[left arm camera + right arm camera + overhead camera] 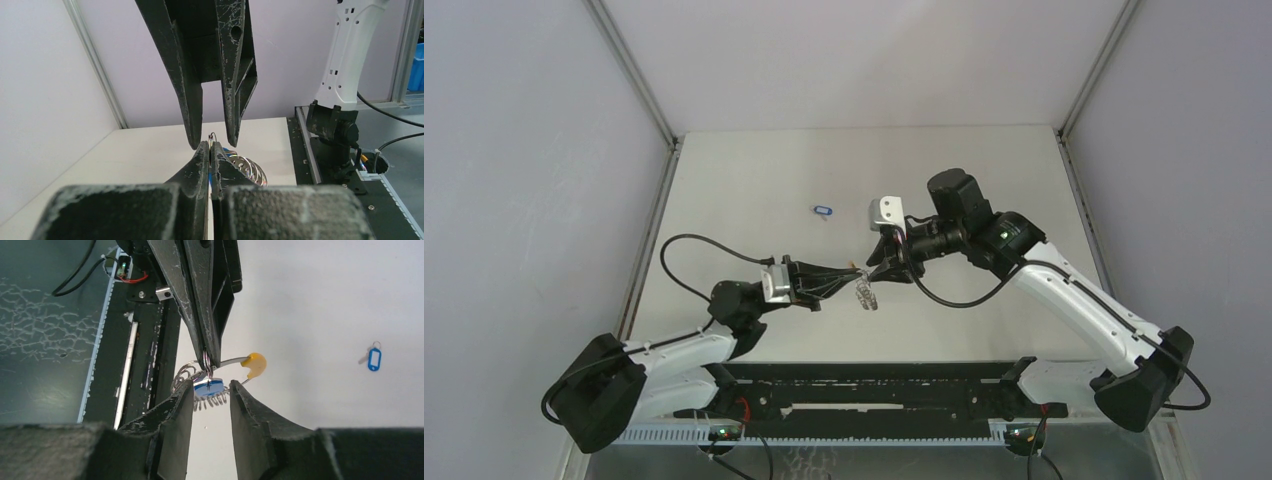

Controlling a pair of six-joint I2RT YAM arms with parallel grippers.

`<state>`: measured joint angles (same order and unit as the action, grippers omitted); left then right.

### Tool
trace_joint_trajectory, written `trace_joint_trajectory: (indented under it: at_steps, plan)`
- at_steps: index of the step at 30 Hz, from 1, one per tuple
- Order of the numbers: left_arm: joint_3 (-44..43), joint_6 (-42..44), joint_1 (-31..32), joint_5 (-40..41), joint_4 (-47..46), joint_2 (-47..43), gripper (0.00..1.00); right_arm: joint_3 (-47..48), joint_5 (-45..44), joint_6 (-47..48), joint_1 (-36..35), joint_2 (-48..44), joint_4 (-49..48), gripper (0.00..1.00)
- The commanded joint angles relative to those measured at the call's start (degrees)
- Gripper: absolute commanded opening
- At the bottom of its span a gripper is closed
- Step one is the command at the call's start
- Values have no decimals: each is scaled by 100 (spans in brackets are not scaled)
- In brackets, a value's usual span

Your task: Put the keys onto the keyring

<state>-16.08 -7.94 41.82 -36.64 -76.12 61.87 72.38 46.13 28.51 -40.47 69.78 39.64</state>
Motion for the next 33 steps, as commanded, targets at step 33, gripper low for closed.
trace_joint_trajectory:
  at_steps: [33]
  plan:
    - [150, -18, -34, 42, -404, -474, 0, 48, 219, 31, 108, 232, 79, 0]
